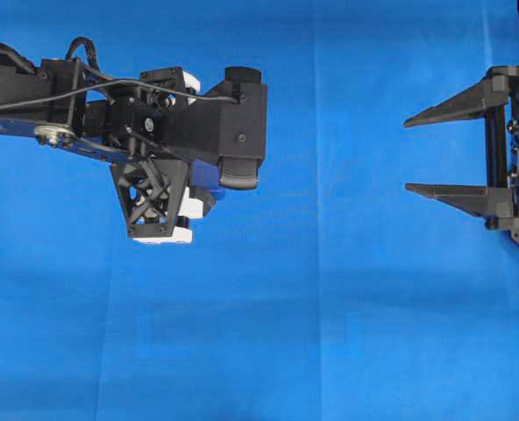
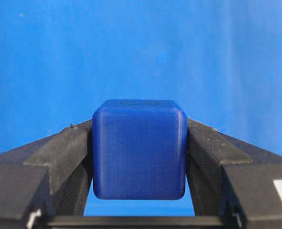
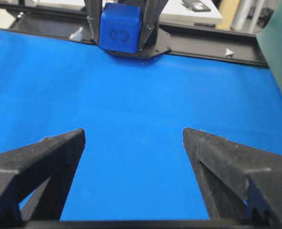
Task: Handover the blue block to the right arm after grasping it with the left arm, then place it in the designated position.
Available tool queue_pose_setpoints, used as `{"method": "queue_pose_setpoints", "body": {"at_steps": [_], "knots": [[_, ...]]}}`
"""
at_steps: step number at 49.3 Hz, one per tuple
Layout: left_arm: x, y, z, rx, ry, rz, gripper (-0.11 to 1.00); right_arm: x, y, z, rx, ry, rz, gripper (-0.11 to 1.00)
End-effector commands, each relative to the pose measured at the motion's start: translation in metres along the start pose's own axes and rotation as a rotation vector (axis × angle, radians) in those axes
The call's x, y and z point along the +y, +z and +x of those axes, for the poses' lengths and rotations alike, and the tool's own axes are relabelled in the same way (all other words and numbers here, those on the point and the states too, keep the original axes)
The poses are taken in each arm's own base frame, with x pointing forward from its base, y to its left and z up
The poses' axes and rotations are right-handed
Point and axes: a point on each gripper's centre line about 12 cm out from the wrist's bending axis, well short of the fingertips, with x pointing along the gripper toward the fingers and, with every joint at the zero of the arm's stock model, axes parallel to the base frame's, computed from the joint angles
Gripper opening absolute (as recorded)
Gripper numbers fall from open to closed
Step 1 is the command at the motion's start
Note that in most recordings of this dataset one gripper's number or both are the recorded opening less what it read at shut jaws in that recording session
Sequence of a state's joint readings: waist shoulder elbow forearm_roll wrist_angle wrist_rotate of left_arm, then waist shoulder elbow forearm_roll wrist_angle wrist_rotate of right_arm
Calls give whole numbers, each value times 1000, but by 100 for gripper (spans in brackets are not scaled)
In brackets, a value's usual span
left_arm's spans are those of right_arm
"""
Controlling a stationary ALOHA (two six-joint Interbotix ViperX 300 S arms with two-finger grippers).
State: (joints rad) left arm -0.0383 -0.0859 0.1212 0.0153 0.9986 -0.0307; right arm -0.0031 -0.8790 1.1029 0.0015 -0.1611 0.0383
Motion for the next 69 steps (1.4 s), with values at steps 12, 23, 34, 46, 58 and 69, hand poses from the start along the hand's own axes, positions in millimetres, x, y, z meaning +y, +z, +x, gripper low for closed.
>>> {"method": "queue_pose_setpoints", "body": {"at_steps": [12,23,34,46,58,69], "knots": [[-1,6,-40,-147,-3,0,48,0,13,2,-32,0,3,98],[-1,2,-52,-414,-14,-4,48,0,15,1,-41,0,2,98],[-1,-23,-66,-765,-23,9,48,1,18,0,-52,1,-14,98],[4,-54,-74,-1038,-18,3,48,1,23,0,-73,6,-44,98],[9,-60,-75,-1127,-4,-4,48,2,26,0,-86,8,-55,98],[11,-61,-75,-1127,0,-6,48,2,26,1,-81,8,-55,98]]}}
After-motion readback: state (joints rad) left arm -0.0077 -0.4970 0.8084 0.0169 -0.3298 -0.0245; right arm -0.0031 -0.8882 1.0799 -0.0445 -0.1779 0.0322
